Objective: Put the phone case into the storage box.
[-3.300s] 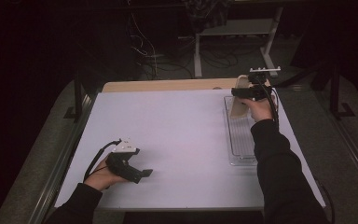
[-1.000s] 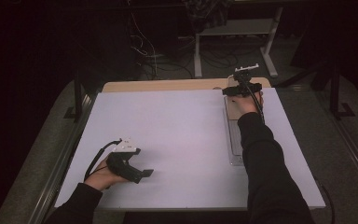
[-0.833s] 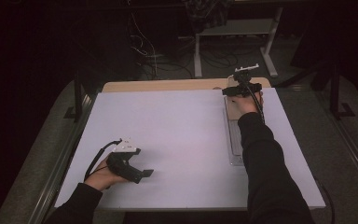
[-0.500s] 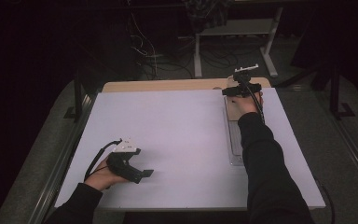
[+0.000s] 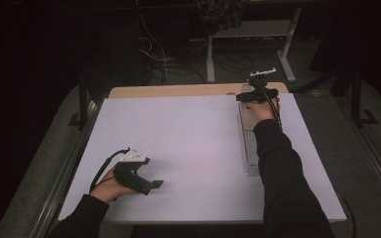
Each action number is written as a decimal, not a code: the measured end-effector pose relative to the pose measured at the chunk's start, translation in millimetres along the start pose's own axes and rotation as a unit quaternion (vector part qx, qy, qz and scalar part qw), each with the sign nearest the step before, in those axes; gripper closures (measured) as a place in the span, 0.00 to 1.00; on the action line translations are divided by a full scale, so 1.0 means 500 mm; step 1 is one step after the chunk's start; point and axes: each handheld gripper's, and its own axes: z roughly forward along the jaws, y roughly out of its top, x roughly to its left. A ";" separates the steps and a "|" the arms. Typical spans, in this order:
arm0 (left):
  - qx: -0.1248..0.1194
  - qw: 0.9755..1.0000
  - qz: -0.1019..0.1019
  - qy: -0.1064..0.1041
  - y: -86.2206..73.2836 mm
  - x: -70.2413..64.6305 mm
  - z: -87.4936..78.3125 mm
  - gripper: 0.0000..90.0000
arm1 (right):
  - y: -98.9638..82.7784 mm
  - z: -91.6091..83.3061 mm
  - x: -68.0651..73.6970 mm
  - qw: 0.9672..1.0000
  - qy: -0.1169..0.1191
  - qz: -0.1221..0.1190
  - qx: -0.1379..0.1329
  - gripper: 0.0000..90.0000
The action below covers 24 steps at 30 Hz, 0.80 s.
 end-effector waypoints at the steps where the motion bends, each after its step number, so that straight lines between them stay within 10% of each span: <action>1: 0.000 1.000 0.000 0.000 0.000 0.000 0.000 0.02 | 0.000 -0.001 0.000 1.000 0.001 0.000 -0.001 0.03; 24: 0.011 1.000 0.005 0.001 -0.001 0.002 0.000 0.02 | 0.010 -0.070 -0.011 0.999 0.028 -0.012 -0.023 0.00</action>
